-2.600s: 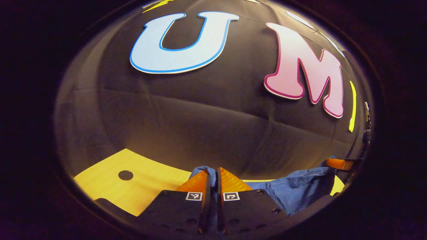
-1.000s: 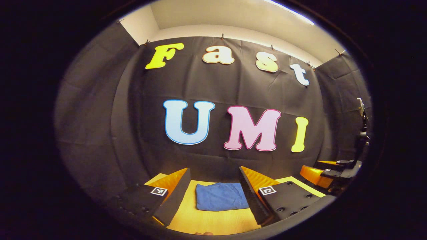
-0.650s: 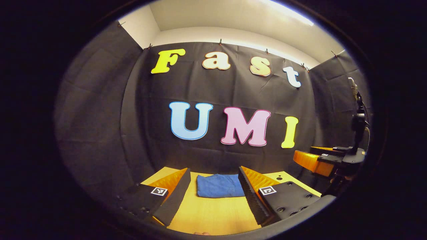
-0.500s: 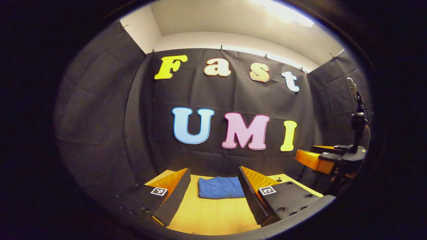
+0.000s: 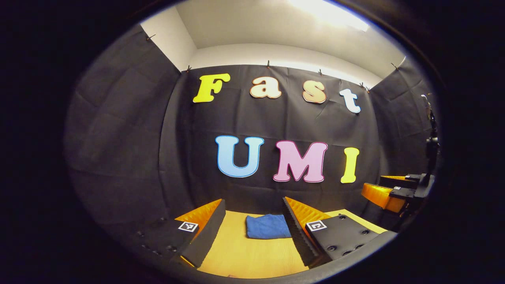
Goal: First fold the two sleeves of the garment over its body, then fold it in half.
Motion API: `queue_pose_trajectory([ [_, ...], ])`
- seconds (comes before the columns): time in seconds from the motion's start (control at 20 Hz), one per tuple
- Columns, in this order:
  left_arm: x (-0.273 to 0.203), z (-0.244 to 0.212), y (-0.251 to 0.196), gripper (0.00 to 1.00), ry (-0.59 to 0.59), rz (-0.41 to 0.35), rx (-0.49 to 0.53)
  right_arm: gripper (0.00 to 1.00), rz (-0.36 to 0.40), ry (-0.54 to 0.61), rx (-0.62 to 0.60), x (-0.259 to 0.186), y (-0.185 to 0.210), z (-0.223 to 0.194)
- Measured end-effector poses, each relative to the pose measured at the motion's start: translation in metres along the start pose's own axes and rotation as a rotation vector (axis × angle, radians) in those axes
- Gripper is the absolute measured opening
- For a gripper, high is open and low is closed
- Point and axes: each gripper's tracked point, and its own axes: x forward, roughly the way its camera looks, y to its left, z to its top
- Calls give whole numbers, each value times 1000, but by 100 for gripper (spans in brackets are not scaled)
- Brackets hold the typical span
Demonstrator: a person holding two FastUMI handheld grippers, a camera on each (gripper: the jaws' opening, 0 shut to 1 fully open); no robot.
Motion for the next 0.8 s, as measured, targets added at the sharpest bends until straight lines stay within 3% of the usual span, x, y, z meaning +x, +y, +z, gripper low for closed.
queue_pose_trajectory([
  [0.8, 19, -1, -10, 82, 4, -83, 5, 96, -75, 18, -21, 2, -12, 2],
])
